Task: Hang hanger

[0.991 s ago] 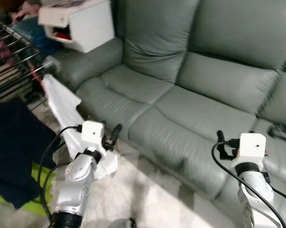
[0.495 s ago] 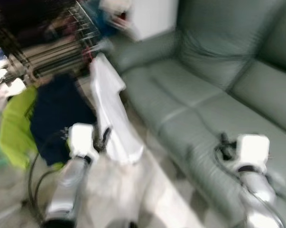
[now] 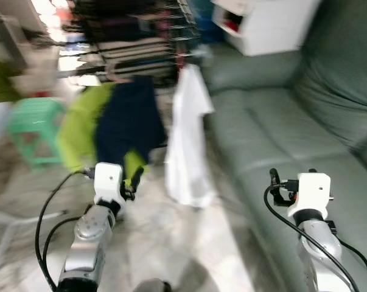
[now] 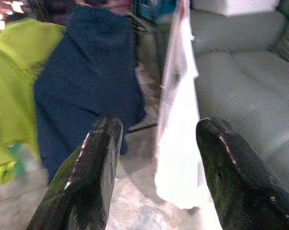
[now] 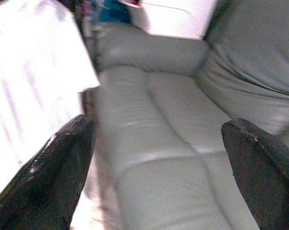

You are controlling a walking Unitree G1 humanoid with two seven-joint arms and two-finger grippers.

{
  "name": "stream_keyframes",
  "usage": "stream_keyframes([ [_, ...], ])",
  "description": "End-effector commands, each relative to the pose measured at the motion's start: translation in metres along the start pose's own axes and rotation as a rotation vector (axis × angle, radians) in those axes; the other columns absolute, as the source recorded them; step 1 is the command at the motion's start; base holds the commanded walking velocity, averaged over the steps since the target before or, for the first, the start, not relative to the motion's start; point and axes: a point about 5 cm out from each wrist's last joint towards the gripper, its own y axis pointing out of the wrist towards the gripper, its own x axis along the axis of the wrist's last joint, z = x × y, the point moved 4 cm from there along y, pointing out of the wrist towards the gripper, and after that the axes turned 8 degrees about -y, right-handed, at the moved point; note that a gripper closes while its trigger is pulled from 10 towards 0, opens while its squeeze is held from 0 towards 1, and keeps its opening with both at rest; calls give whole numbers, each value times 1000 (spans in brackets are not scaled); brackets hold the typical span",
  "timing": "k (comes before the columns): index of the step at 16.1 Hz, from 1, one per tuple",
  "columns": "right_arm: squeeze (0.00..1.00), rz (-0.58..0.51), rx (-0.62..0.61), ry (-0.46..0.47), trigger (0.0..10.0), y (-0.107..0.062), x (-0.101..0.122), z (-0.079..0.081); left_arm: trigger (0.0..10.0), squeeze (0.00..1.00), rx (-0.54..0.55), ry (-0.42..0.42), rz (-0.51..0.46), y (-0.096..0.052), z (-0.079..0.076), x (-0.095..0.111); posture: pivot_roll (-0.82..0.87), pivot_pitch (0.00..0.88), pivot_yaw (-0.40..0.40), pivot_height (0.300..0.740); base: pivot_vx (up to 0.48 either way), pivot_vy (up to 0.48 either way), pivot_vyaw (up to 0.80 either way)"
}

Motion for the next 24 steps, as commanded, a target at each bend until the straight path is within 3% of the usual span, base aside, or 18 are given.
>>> stream_keyframes([
  [1, 0, 0, -2, 9, 10000, 4, 0, 2, 10000, 0, -17, -12, 4, 2, -2, 1, -87, 0, 91, 740, 0, 480, 800],
  [6, 0, 7, -36, 63, 10000, 3, -1, -3, 10000, 0, -21, 2, -2, 3, -8, 0, -98, 0, 91, 740, 0, 480, 320],
  [10, 0, 16, -61, 27, 10000, 4, -4, -13, 10000, 0, -35, -7, 1, 4, -10, 0, -102, 0, 92, 740, 0, 480, 0],
  [13, 0, 29, -83, -13, 10000, 4, -6, -10, 10000, 0, -36, -26, -2, 2, -10, -2, -99, 0, 81, 740, 0, 480, 0],
  [14, 0, 20, -74, 41, 10000, 3, -5, -6, 10000, 0, -22, -51, -2, 1, -9, -3, -96, 0, 75, 740, 0, 480, 0],
  [18, 0, 18, -68, -24, 10000, 9, -3, -8, 10000, 0, -8, -9, -25, 0, -8, 1, -76, 0, 63, 740, 0, 480, 0],
  [20, 0, -8, -44, 3, 10000, 11, 2, -6, 10000, 0, 11, 3, -61, 2, -3, 9, -74, 0, 66, 740, 0, 465, 0],
  [24, 0, -50, 25, -17, 10000, 4, 9, 6, 10000, 0, -13, 1, -45, 5, -8, 9, -94, 0, 79, 740, 0, 0, 400],
])
